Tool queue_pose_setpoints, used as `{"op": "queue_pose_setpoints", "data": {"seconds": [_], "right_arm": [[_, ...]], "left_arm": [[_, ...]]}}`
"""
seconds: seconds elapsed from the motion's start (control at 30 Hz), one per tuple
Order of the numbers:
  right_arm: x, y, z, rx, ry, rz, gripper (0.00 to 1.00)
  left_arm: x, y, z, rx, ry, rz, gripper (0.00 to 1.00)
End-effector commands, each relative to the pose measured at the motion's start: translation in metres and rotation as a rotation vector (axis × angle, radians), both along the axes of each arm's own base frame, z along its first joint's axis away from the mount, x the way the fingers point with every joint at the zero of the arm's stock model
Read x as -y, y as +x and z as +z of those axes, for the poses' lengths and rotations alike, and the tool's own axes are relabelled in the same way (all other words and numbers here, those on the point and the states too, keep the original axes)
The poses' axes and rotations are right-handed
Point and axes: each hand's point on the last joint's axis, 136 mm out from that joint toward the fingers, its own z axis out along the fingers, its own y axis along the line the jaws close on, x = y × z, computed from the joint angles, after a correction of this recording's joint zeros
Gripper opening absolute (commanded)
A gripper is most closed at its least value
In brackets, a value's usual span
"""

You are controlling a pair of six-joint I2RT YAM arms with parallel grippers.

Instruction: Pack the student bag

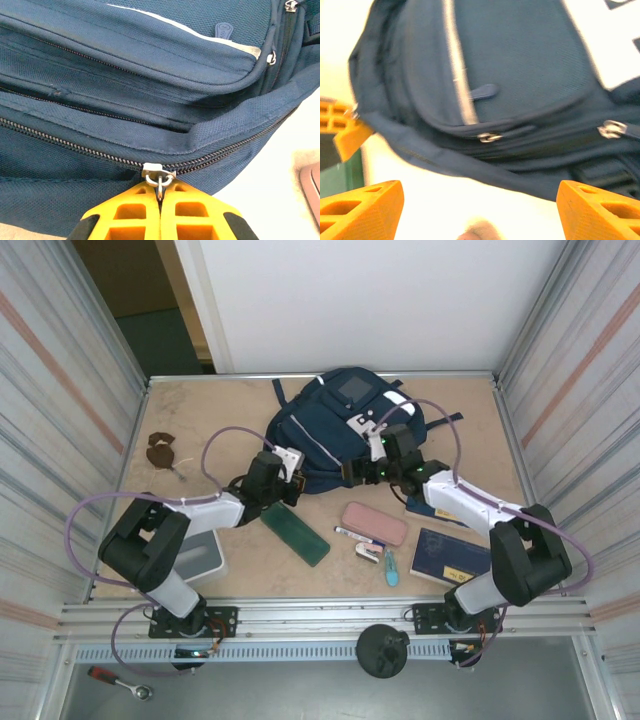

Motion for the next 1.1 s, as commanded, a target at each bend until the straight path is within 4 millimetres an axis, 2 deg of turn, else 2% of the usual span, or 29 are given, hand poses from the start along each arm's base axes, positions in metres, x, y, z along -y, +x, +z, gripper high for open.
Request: {"op": "queue_pose_setpoints", "data": {"seconds": [0.0, 0.13, 0.27, 0.33, 0.37, 0.47, 0.6, 0.87, 0.97, 1.07], "right_arm": [[-0.023, -0.002, -0.007, 0.097, -0.170, 0.190, 0.79], [-0.057, 0.003, -0.014, 0.118, -0.197, 0.290, 0.79], [-0.079, 0.014, -0.027, 0.120, -0.224, 0.346, 0.74], [-0.084, 0.019, -0.036, 0.109, -0.241, 0.355, 0.64], [-0.083, 0.021, -0.040, 0.105, -0.253, 0.355, 0.55], [-0.073, 0.024, -0.050, 0.090, -0.292, 0.331, 0.29], [-0.040, 0.028, -0.050, 0.067, -0.316, 0.239, 0.13], [0.011, 0.029, -0.040, 0.064, -0.334, 0.112, 0.04], [0.025, 0.036, -0.038, 0.059, -0.349, 0.072, 0.02], [0.028, 0.039, -0.031, 0.060, -0.339, 0.058, 0.02]], "left_arm": [[0.006, -0.002, 0.018, -0.002, -0.080, -0.044, 0.00], [0.006, -0.002, 0.022, -0.016, -0.124, -0.048, 0.00], [0.006, -0.002, 0.023, -0.025, -0.139, -0.051, 0.00], [0.004, -0.001, 0.023, -0.027, -0.147, -0.045, 0.00], [0.003, -0.001, 0.024, -0.029, -0.155, -0.038, 0.00], [-0.005, 0.003, 0.022, -0.041, -0.175, -0.006, 0.00], [-0.023, 0.011, 0.016, -0.056, -0.151, 0.070, 0.00], [-0.054, 0.026, 0.003, -0.071, 0.004, 0.210, 0.00], [-0.052, 0.028, -0.001, -0.100, 0.026, 0.204, 0.00], [-0.043, 0.027, 0.001, -0.120, -0.005, 0.165, 0.00]]}}
